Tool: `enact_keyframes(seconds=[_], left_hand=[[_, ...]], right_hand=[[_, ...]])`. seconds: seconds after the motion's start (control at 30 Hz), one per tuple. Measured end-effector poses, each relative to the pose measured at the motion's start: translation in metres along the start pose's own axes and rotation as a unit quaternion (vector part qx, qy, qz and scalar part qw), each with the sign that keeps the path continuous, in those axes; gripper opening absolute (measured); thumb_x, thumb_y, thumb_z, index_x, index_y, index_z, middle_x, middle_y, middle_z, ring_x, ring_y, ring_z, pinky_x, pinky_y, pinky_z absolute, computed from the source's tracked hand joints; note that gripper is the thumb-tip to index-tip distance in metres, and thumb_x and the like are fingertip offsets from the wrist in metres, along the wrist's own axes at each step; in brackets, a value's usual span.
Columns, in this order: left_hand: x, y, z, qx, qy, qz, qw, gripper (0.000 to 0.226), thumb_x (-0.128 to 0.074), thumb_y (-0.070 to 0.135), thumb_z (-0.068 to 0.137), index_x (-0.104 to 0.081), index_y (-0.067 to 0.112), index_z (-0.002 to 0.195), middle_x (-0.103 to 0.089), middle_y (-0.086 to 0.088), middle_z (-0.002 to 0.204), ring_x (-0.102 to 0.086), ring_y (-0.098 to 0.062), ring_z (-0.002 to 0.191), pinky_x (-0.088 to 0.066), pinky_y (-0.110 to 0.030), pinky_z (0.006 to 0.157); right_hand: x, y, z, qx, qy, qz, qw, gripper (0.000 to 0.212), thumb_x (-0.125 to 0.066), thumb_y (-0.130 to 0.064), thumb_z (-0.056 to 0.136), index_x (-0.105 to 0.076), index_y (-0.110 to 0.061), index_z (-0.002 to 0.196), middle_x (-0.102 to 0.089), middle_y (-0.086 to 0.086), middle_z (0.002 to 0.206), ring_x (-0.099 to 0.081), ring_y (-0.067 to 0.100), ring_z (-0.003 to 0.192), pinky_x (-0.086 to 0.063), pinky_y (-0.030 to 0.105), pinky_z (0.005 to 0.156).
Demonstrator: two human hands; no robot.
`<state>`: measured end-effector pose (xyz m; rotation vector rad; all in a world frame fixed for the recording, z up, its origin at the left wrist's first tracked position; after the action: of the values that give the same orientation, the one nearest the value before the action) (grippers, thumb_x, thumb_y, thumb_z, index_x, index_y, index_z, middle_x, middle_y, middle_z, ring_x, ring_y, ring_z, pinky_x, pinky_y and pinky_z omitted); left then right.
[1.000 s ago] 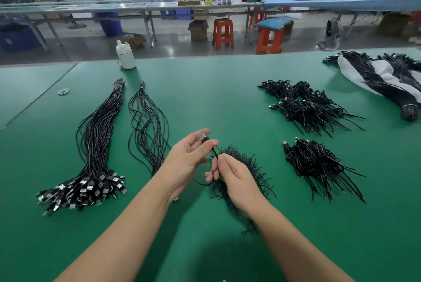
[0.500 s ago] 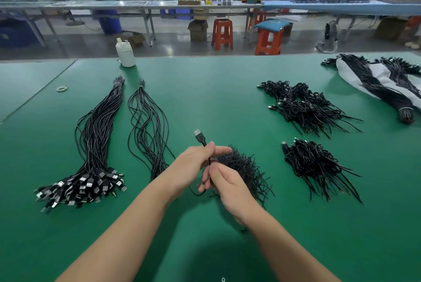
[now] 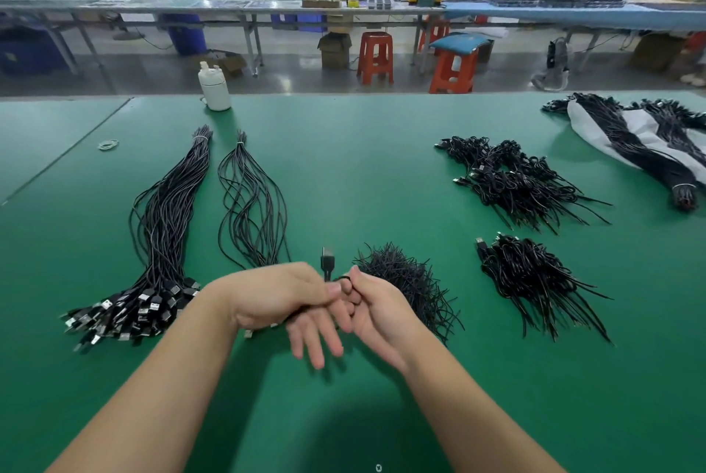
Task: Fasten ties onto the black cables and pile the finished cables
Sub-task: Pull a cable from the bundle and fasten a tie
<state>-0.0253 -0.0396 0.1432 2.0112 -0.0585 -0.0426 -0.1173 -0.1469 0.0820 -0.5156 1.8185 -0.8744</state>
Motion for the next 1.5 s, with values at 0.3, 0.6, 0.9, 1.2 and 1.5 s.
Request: enact_keyframes(seconds=[0.3,0.6,0.9,1.2,1.5], left_hand=[[0.007,-0.025,0.01,0.087,0.184,0.252,0.946,0.046,-0.038,0.04,0.106,-0.066,0.004,0.097,-0.075,0.008,0.095,-0.069,-0.019,0.092,-0.05,-0.036,0.08],[0.033,-0.014,0.004,-0.188,0.337,-0.062,0.921,0.036,-0.032,0.03,0.108,-0.056,0.016,0.13,-0.07,0.0,0.124,-0.06,-0.013,0.124,-0.034,-0.035,0.113],[0.055,-0.007,-0.016,-0.035,0.331,0.22,0.917,0.034,-0.036,0.027,0.107,-0.057,0.017,0.133,-0.058,0.023,0.132,-0.057,0.003,0.121,-0.039,-0.017,0.106],[0.059,-0.017,-0.015,-0.056,0.257,0.11,0.958,0.035,-0.033,0.014,0.107,-0.045,0.016,0.141,-0.063,0.01,0.131,-0.059,0.003,0.118,-0.046,-0.01,0.094],[0.058,-0.047,0.006,-0.169,0.299,-0.184,0.921,0.046,-0.03,0.024,0.106,-0.041,-0.001,0.142,-0.062,-0.015,0.134,-0.059,-0.025,0.126,-0.044,-0.038,0.11]], right_hand=[[-0.004,0.001,-0.004,0.045,0.018,-0.26,0.964,0.036,-0.04,-0.02,0.104,-0.048,-0.018,0.069,-0.037,-0.004,0.063,-0.033,0.01,0.061,-0.028,0.031,0.065],[-0.015,0.01,-0.012,0.046,-0.043,-0.208,0.976,0.035,-0.036,-0.022,0.108,-0.048,-0.015,0.076,-0.029,-0.006,0.057,-0.024,0.013,0.059,-0.026,0.028,0.062],[0.008,0.014,-0.009,0.004,-0.025,-0.07,0.997,0.031,-0.041,-0.024,0.106,-0.049,-0.013,0.078,-0.025,-0.002,0.059,-0.019,0.018,0.063,-0.03,0.03,0.067],[0.006,0.02,-0.01,-0.011,-0.044,-0.025,0.999,0.03,-0.043,-0.022,0.105,-0.05,-0.014,0.077,-0.023,-0.003,0.058,-0.017,0.017,0.062,-0.03,0.029,0.065],[-0.004,0.022,-0.003,-0.015,-0.062,-0.06,0.996,0.03,-0.044,-0.023,0.105,-0.052,-0.015,0.078,-0.028,-0.005,0.056,-0.021,0.014,0.057,-0.031,0.027,0.064]])
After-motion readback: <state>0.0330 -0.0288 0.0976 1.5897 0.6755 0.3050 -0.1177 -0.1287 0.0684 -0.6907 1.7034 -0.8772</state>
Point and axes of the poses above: each hand's wrist, its own z-axis towards the middle knuckle, its own x-axis out of the back of the hand, y = z × x, the point moved 3 cm from there along z, towards the middle knuckle
